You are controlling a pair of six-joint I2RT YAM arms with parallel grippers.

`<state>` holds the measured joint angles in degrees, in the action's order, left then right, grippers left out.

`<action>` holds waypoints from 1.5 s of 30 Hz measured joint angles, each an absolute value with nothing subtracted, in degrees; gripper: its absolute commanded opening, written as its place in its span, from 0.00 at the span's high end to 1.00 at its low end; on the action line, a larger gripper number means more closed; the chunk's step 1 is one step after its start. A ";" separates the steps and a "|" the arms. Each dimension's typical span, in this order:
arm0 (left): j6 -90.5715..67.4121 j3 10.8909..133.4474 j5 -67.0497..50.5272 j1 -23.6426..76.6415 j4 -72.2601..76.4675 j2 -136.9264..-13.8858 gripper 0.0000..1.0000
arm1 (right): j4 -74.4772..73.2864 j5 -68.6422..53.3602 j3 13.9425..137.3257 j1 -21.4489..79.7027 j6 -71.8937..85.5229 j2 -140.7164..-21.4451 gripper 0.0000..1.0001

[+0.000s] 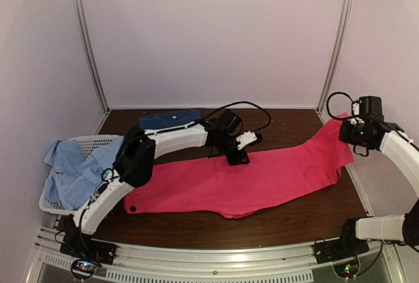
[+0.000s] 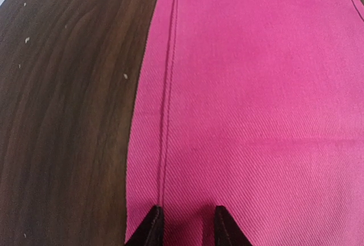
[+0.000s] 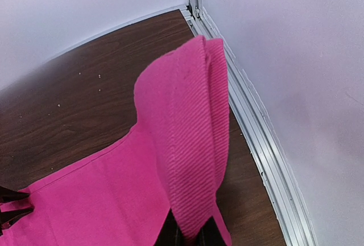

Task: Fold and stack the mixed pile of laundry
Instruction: Move the rectangle-folded trousers to the center of the board, then adjust the rectangle-folded trousers at the center of the board.

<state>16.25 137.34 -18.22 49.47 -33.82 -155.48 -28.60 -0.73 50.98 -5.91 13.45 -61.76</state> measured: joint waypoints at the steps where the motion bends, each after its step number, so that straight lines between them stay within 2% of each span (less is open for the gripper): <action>1: 16.03 133.93 -17.91 49.50 -32.93 -153.47 0.70 | -28.62 -0.75 50.98 -5.91 13.45 -61.73 1.00; 7: 13.91 99.48 -13.65 49.54 -23.92 -133.29 0.72 | -29.43 -1.74 50.76 -5.91 13.54 -60.55 1.00; 9: 13.26 90.08 -12.23 49.56 -21.69 -127.44 0.70 | -29.41 -2.63 49.84 -5.91 13.72 -59.46 1.00; 14: 12.47 78.78 -11.03 49.56 -18.26 -119.96 0.63 | -29.82 -4.54 46.96 -5.91 13.78 -57.52 1.00; 21: 13.96 85.01 -11.29 49.56 -20.64 -121.64 0.61 | -33.01 -3.38 46.76 -5.91 14.92 -53.91 1.00; 27: 16.69 98.54 -14.76 49.63 -21.54 -128.07 0.65 | -34.13 -2.66 47.31 -5.91 15.49 -52.71 1.00; 32: 18.39 104.99 -17.76 50.02 -24.14 -133.51 0.69 | -34.13 -2.74 47.31 -5.91 15.68 -53.32 1.00; 41: 19.44 108.62 -20.67 50.70 -28.18 -138.08 0.74 | -34.13 -2.72 47.31 -5.91 15.84 -53.34 1.00; 45: 19.70 108.99 -20.69 50.81 -28.75 -138.34 0.80 | -34.11 -2.72 47.31 -5.91 15.84 -53.34 1.00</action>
<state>19.70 108.99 -20.69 50.81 -28.75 -138.34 -34.11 -2.72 47.31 -5.91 15.84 -53.34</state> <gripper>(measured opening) 0.244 0.060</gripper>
